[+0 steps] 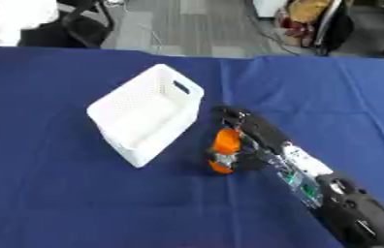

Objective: Pick up objects on the table and place them in the box.

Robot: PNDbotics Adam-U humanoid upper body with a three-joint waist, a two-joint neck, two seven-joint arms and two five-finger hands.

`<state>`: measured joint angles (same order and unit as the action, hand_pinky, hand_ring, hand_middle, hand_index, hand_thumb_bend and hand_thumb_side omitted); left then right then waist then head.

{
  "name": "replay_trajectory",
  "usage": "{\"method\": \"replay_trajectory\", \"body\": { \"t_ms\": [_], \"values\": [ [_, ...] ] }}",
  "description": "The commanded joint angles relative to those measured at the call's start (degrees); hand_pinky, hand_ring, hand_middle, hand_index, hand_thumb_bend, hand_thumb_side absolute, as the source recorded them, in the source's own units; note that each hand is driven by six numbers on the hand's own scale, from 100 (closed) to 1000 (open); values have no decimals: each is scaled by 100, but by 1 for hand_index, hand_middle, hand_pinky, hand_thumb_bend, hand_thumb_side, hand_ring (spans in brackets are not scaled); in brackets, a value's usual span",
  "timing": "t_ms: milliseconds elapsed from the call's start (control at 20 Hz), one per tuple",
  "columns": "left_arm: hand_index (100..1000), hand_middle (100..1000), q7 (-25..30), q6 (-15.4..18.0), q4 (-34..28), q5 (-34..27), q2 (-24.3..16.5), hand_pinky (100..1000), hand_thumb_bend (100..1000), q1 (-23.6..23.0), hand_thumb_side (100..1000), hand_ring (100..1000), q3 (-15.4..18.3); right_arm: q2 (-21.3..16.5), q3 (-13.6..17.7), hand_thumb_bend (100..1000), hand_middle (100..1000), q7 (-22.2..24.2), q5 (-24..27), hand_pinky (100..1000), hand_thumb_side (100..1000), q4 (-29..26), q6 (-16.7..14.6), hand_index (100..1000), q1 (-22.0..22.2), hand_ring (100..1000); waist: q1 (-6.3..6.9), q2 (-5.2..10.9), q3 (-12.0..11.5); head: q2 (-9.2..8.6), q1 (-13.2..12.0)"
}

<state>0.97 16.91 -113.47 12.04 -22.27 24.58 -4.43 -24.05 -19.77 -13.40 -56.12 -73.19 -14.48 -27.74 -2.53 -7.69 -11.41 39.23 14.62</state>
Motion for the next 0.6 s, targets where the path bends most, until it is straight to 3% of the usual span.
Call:
{"method": "replay_trajectory", "body": {
  "t_ms": [50, 600],
  "values": [
    [865, 896, 17, -1, -112, -38, -27, 903, 160, 128, 940, 801, 6, -39, 34, 485, 926, -190, -263, 880, 1000, 35, -52, 855, -140, 832, 37, 50, -16, -91, 49],
    [866, 895, 32, 4, -112, -62, -2, 902, 160, 163, 940, 801, 5, -6, 36, 490, 922, -359, -630, 865, 1000, 376, -139, 854, -152, 826, 37, 38, -38, -76, 44]
  ]
}}
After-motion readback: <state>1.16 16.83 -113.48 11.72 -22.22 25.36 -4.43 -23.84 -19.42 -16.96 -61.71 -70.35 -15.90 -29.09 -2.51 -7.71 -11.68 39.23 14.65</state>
